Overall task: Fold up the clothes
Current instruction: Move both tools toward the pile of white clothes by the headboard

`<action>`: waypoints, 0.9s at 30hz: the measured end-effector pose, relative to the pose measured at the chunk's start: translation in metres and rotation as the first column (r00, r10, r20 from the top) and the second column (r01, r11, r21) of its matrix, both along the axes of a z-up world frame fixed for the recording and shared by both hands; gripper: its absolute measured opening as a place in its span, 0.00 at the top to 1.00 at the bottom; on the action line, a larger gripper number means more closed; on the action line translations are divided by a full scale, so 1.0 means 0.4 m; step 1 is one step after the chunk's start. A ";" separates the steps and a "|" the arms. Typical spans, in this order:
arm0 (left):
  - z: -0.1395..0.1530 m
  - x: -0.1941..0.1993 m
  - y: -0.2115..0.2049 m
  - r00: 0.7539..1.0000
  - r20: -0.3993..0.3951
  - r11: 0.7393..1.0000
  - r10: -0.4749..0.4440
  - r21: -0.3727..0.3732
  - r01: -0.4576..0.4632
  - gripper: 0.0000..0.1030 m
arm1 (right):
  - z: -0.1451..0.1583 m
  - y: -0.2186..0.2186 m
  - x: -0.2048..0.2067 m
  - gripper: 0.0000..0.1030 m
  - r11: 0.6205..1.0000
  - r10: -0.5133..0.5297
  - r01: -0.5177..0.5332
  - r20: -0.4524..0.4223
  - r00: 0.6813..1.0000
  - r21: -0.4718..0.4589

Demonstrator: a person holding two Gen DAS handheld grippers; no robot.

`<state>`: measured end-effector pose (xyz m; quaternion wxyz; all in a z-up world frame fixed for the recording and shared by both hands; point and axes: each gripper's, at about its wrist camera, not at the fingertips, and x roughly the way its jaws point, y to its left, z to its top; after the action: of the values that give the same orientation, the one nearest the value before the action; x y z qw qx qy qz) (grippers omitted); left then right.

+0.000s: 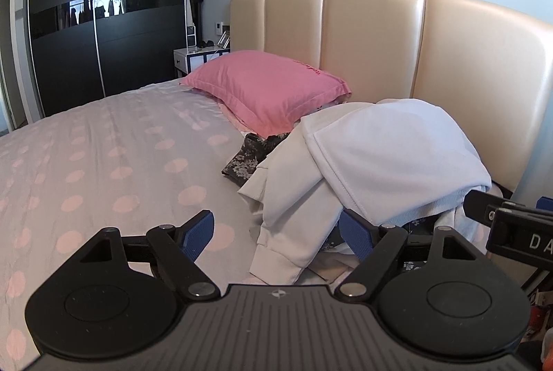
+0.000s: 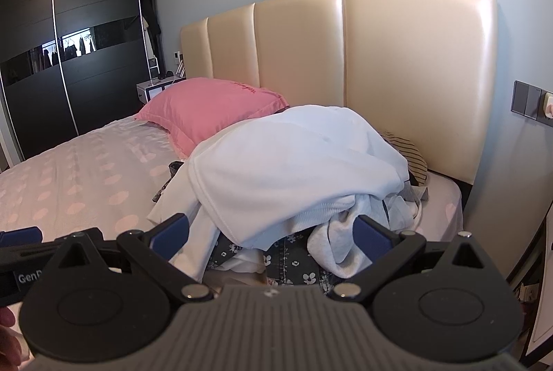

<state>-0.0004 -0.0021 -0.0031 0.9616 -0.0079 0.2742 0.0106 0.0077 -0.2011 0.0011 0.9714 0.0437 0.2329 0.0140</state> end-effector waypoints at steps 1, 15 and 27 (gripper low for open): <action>0.001 -0.001 0.000 1.000 -0.001 1.000 0.000 0.000 0.000 0.23 | 0.000 0.001 0.000 0.01 1.000 0.001 -0.001 -0.001 1.000 -0.001; -0.002 0.005 -0.002 1.000 -0.024 1.000 0.012 0.001 -0.012 0.23 | -0.001 -0.010 0.011 0.01 1.000 0.012 -0.012 -0.014 1.000 0.012; -0.012 0.010 0.005 0.999 -0.041 1.000 0.024 0.004 -0.024 0.23 | -0.001 -0.015 0.015 0.01 1.000 0.015 -0.015 -0.015 1.000 0.017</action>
<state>0.0037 0.0001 -0.0077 0.9556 -0.0092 0.2936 0.0229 0.0138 -0.2070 0.0008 0.9691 0.0505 0.2405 0.0231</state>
